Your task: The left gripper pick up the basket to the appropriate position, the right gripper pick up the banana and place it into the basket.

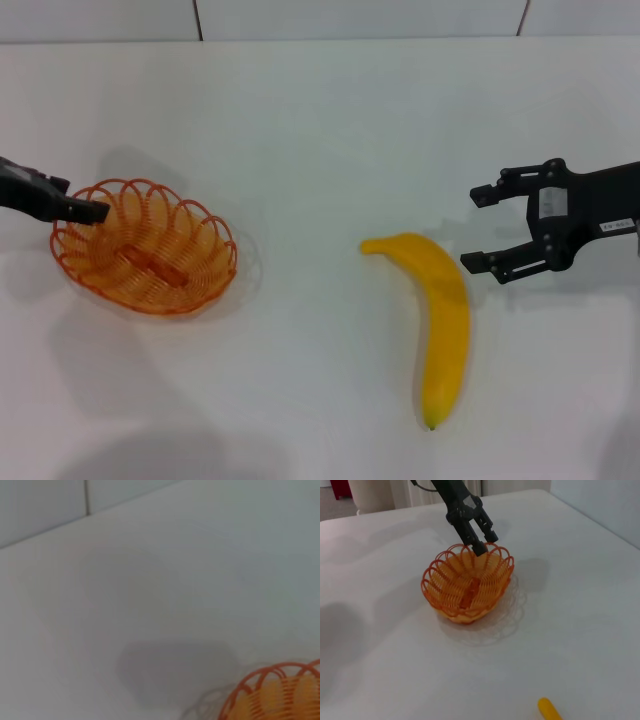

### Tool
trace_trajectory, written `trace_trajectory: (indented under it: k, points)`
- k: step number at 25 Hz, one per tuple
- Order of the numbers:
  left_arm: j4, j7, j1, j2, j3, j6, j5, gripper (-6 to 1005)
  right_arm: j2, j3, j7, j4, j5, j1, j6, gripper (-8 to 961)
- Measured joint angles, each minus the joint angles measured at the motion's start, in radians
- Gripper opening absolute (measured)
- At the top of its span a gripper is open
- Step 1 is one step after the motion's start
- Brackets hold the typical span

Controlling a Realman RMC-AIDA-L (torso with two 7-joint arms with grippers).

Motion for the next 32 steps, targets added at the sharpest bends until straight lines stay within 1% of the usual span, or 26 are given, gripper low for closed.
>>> trace_trajectory:
  k: [6, 18, 20, 27, 32]
  points:
    - [-0.030, -0.002, -0.006, -0.006, 0.036, -0.051, 0.005, 712, 0.000, 0.000, 0.000, 0.000, -0.012, 0.000, 0.000, 880]
    - [-0.031, 0.001, -0.012, -0.025, 0.038, -0.080, 0.028, 703, 0.000, 0.000, 0.000, 0.011, -0.022, 0.005, 0.003, 880]
    - [-0.031, 0.004, -0.012, -0.034, 0.038, -0.095, 0.028, 701, 0.000, 0.000, 0.000, 0.015, -0.023, 0.005, 0.004, 880]
    - [-0.030, 0.004, -0.013, -0.035, 0.049, -0.099, 0.028, 502, -0.003, 0.000, 0.005, 0.035, -0.029, 0.013, 0.025, 880]
    - [-0.030, 0.004, -0.013, -0.035, 0.051, -0.099, 0.028, 261, -0.002, 0.000, 0.006, 0.036, -0.037, 0.016, 0.026, 880]
